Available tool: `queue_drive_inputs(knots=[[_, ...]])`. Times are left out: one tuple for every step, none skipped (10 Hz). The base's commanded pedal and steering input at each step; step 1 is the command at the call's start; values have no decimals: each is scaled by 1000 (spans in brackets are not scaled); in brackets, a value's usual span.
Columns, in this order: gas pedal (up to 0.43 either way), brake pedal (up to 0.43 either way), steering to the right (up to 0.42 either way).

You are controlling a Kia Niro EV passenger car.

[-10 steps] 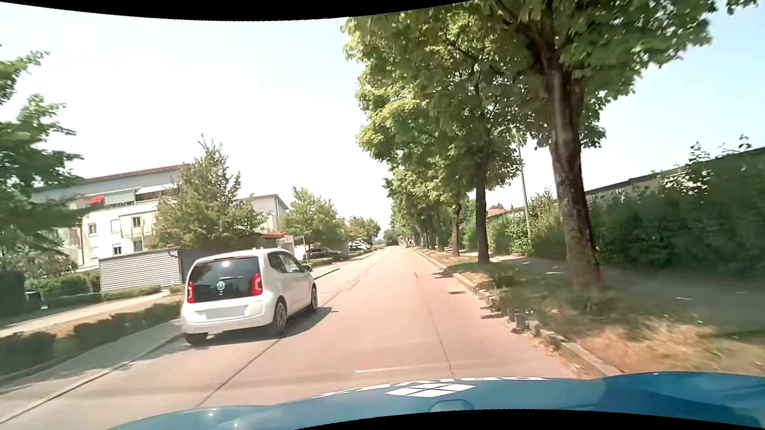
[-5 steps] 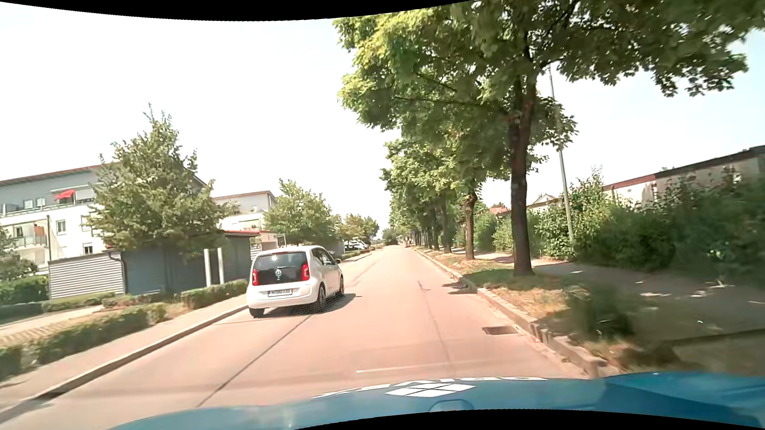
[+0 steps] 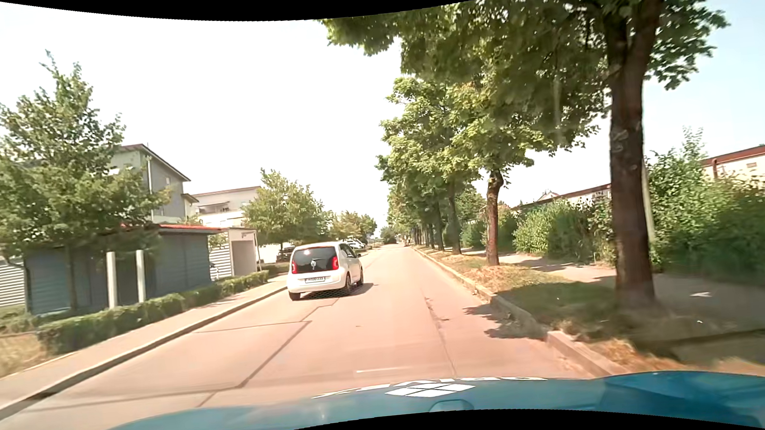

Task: Follow the waypoints while adhering to traffic rules and regulations

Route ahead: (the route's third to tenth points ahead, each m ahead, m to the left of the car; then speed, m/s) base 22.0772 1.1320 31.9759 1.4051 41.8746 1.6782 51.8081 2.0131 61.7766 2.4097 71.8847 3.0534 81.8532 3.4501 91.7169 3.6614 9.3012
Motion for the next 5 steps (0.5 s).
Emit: queue_drive_inputs(knots=[[28, 0, 0], [28, 0, 0], [0, 0, 0], [0, 0, 2], [0, 0, 3]])
